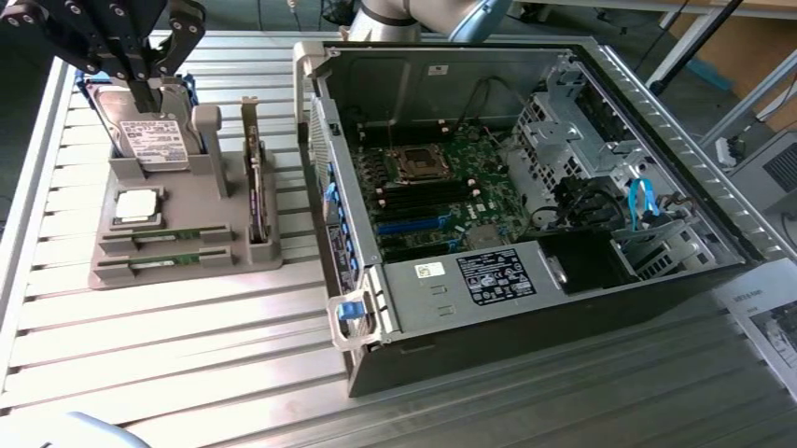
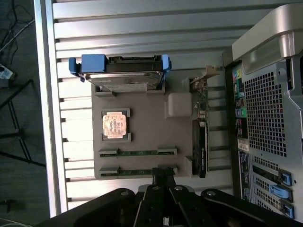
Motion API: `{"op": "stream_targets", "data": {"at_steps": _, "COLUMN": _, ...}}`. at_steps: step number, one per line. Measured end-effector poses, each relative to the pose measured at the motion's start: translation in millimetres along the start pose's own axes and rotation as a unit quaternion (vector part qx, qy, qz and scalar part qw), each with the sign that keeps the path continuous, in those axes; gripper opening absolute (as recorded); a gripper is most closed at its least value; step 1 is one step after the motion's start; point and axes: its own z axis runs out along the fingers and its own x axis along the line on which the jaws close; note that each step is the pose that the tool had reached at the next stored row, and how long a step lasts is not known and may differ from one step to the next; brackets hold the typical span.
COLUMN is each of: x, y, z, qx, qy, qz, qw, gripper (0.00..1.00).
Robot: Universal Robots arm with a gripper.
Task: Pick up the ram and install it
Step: 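Pick up the ram and move it above insertion slot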
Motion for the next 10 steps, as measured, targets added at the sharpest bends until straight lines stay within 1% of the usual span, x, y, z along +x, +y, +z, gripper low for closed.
{"op": "stream_targets", "data": {"at_steps": 6, "x": 0.0, "y": 0.0, "z": 0.0, "qx": -0.0004, "qy": 0.0007, "qz": -0.015, "qw": 0.9999, "gripper": 0.1}}
{"op": "stream_targets", "data": {"at_steps": 10, "x": 0.0, "y": 0.0, "z": 0.0, "qx": -0.0008, "qy": 0.0015, "qz": -0.034, "qw": 0.9994, "gripper": 0.1}}
